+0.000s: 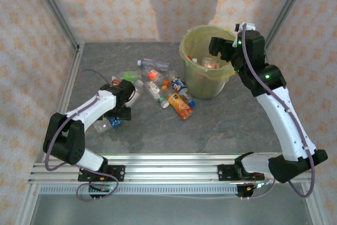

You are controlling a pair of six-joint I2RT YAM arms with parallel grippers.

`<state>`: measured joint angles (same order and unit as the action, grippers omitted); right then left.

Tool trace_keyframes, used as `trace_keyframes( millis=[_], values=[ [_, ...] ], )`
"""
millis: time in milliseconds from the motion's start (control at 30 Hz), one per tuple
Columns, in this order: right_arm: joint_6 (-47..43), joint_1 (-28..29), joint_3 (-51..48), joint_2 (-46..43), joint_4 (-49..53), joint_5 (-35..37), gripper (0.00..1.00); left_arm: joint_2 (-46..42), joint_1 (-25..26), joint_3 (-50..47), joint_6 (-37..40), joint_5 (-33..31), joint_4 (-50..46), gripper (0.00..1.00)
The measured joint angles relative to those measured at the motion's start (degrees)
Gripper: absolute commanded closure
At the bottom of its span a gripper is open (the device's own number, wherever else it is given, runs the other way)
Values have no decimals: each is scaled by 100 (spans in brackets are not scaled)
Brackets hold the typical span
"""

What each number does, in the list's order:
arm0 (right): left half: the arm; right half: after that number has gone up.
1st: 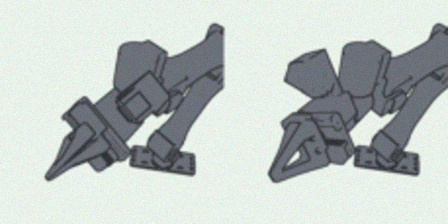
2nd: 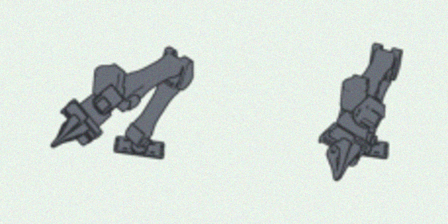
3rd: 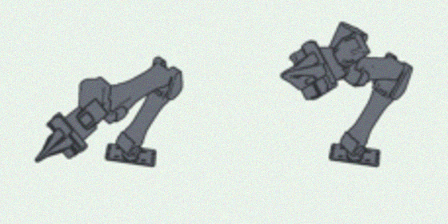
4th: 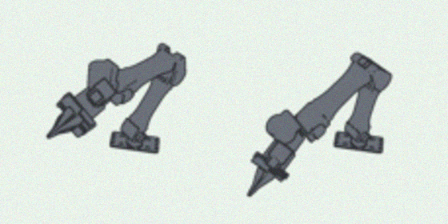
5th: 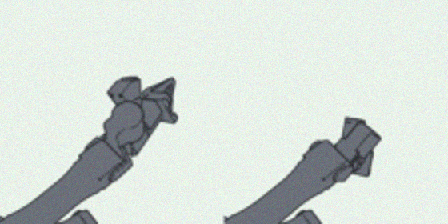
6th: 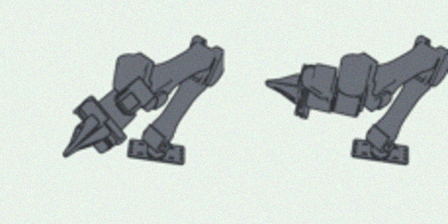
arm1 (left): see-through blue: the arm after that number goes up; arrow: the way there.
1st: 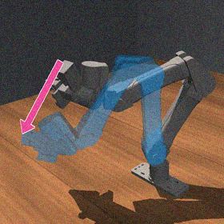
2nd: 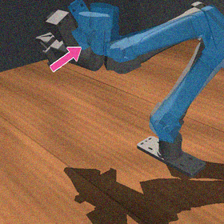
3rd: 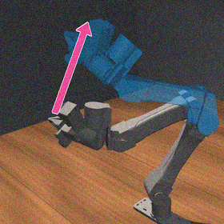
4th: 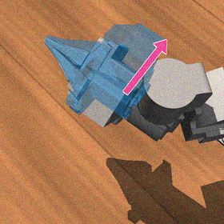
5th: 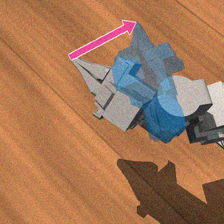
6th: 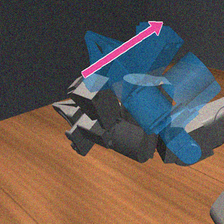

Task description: Put the plastic bottles in the bin

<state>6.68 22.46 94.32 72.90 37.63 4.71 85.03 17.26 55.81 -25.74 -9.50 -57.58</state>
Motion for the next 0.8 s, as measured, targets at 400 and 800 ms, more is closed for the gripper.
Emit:
trace_keyframes(
  millis=[400, 800],
  values=[
    [-2, 0, -39, -107, -35, 28, 1, 304, -92, -98, -87, 175, 428, 0],
    [-2, 0, -57, -157, -68, 87, 1, 212, -94, -214, -238, 647, 802, 5]
  ],
)
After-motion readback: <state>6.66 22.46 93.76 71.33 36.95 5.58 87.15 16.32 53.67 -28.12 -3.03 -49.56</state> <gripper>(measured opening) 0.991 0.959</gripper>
